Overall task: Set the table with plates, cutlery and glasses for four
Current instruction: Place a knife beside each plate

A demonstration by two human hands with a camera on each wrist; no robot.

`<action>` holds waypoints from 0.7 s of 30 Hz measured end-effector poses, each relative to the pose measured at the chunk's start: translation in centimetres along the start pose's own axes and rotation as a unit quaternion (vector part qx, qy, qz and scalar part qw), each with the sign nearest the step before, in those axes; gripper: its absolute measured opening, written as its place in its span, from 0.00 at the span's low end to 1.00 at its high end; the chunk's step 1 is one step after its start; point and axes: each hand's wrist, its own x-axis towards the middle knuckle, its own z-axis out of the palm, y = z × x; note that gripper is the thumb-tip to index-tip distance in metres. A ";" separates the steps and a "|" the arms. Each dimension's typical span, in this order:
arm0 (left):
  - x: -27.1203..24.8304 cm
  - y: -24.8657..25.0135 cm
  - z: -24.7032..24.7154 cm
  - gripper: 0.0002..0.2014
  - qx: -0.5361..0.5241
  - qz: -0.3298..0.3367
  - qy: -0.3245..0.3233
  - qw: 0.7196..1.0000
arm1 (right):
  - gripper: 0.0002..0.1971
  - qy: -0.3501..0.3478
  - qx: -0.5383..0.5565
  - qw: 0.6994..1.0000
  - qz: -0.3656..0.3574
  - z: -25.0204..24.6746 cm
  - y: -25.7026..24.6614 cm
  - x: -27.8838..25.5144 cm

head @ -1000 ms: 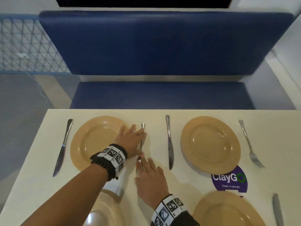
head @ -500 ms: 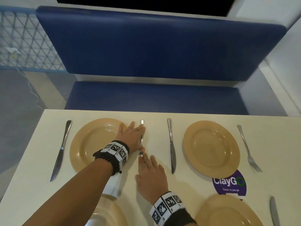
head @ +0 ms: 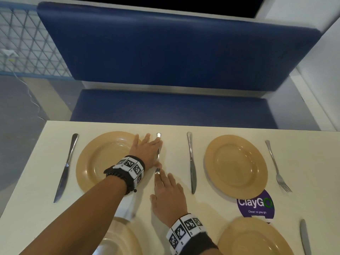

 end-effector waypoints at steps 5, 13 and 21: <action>-0.1 -0.1 0.0 0.44 -0.007 -0.002 -0.003 1.000 | 0.36 -0.011 0.009 1.000 0.003 -0.3 -0.1 -0.2; -1.0 -0.5 -0.1 0.43 -0.015 0.009 0.049 0.999 | 0.35 -0.005 0.026 1.000 0.012 -0.3 -0.1 -0.2; -4.8 0.5 -2.1 0.25 -0.118 0.018 0.124 0.985 | 0.29 0.013 0.089 0.996 0.004 -3.3 -0.5 -2.4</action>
